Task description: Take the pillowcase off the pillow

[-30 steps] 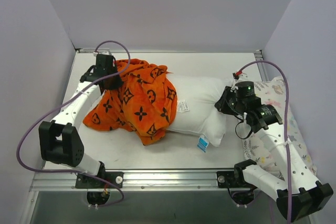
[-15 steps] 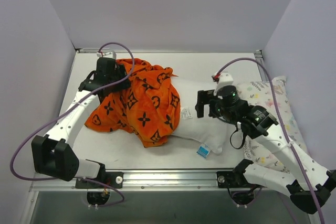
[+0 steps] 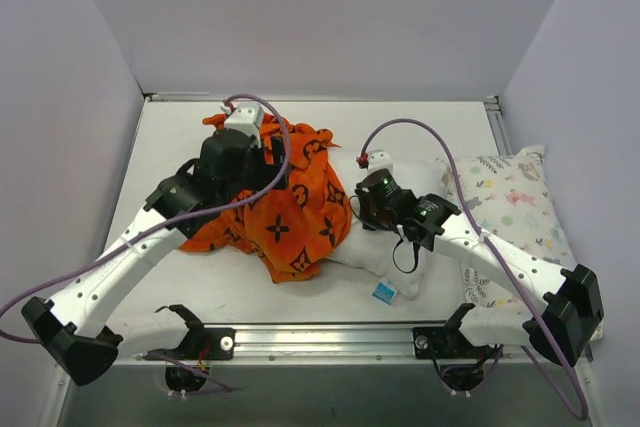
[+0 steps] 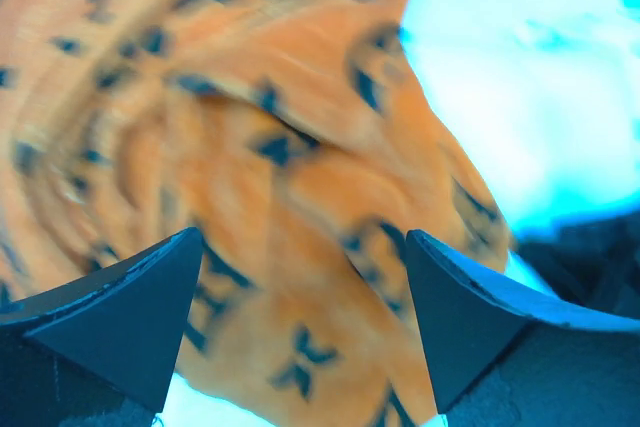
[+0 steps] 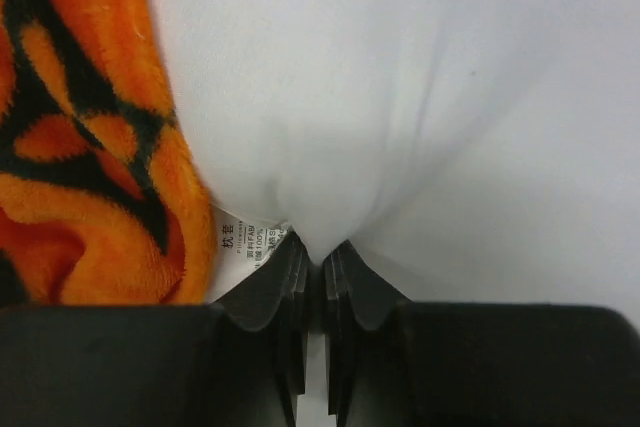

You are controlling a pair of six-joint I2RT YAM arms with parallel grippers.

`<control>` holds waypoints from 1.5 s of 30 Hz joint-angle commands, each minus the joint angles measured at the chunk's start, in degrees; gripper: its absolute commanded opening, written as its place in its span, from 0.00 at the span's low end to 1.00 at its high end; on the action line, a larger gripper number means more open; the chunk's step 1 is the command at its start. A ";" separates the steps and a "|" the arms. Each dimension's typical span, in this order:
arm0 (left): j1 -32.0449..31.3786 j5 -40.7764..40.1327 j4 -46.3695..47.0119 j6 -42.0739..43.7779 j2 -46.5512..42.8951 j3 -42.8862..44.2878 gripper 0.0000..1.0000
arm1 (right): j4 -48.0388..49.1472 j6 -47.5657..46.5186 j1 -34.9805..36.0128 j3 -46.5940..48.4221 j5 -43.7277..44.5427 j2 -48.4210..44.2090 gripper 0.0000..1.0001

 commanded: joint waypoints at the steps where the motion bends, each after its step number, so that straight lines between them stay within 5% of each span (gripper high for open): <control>1: -9.13 -6.93 1.11 -3.30 -2.24 -5.40 0.92 | 3.88 3.02 -1.06 -1.06 -2.19 -0.64 0.02; 4: -17.84 -12.80 4.80 -6.37 0.64 -9.98 0.94 | 4.94 4.51 -1.24 -1.67 -3.25 -1.79 0.00; 10: -21.65 -13.09 12.27 -8.14 6.89 -12.27 0.97 | 6.00 5.66 -1.50 -2.20 -4.92 -2.58 0.00; 12: -21.57 -15.98 11.41 -7.97 8.21 -11.57 0.90 | 6.08 5.83 -1.59 -2.55 -4.83 -2.93 0.00; 13: -21.39 -17.91 8.44 -8.14 9.61 -10.18 0.75 | 6.00 5.84 -1.77 -2.81 -4.57 -3.02 0.00; 14: -20.52 -19.59 6.50 -8.84 10.14 -9.47 0.40 | 6.08 5.92 -1.94 -2.99 -4.57 -3.54 0.00; 15: -19.64 -22.91 4.48 -9.28 10.67 -8.85 0.21 | 6.00 6.01 -2.55 -3.08 -4.65 -3.72 0.00; 17: -16.57 -24.96 -0.36 -10.85 10.33 -8.23 0.00 | 6.00 6.27 -3.17 -3.61 -4.22 -4.25 0.00; 24: 12.65 -24.62 -1.87 -12.44 -2.05 -13.76 0.00 | 2.66 7.07 -8.44 -4.22 -5.00 -8.90 0.00; 27: 20.51 -17.08 0.23 -12.10 -4.87 -15.34 0.00 | 2.22 6.72 -11.43 -5.01 -6.49 -10.22 0.00; 42: 30.12 -4.15 6.56 -13.68 3.62 -20.53 0.00 | 0.02 2.25 -16.10 0.60 -10.63 -10.66 0.01; 45: 28.54 -1.59 8.49 -13.85 4.26 -21.67 0.00 | 1.24 -3.37 -6.47 2.10 -3.23 -12.07 0.52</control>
